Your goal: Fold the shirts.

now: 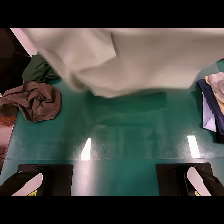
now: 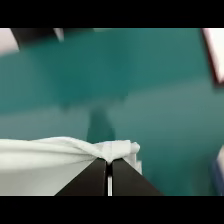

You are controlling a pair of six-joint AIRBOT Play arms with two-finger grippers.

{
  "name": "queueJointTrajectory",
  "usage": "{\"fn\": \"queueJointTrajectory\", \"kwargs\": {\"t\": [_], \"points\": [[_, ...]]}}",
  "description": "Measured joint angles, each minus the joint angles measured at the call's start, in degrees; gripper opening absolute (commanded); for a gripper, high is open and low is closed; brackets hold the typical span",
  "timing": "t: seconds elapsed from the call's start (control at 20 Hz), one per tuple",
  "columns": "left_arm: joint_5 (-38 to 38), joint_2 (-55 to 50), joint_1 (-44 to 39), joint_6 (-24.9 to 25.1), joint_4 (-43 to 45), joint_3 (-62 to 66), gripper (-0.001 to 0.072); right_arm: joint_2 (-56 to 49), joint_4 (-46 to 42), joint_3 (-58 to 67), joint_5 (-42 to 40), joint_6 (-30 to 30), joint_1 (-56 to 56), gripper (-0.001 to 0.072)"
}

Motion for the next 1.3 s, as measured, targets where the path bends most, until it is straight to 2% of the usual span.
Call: {"fn": "queueJointTrajectory", "kwargs": {"t": [0.15,0.3,0.45,0.6,0.7,1.0,1.1,1.3], "points": [[2.14,5.53,0.15,-1.75,0.02,9.25,0.0026,1.79,0.04,12.28,1.07,0.37,-1.29,0.0012],[3.58,9.84,0.15,-3.76,0.02,13.14,0.0026,1.42,0.28,21.73,6.56,2.1,-4.68,0.0011],[2.58,10.86,0.15,-5.46,0.11,13.53,0.0026,-1.9,0.44,28.24,14.53,4.87,-8.46,0.001],[0.46,8.09,0.15,-6.95,1.31,9.07,0.0026,-7.17,0.59,27.87,21.79,7.89,-8.63,0.001],[-2.62,2.99,0.15,-7.61,1.51,5.03,0.0027,-11.67,-0.76,24.5,25.46,9.33,-5.92,0.001],[-9.62,-19.78,-1.16,-8.74,1.05,-0.02,0.0029,-33.29,-12.74,15.85,33.59,12.15,6.58,0.0011],[-9.81,-27.85,-2.19,-8.87,1.01,-0.5,0.0029,-40.02,-14.25,15.02,33.18,12.46,8.79,0.001],[-2.67,-38.84,-3.21,-6.16,0.24,-0.79,0.0029,-49.86,-15.61,14.27,23.58,12.9,11.26,0.0011]]}}
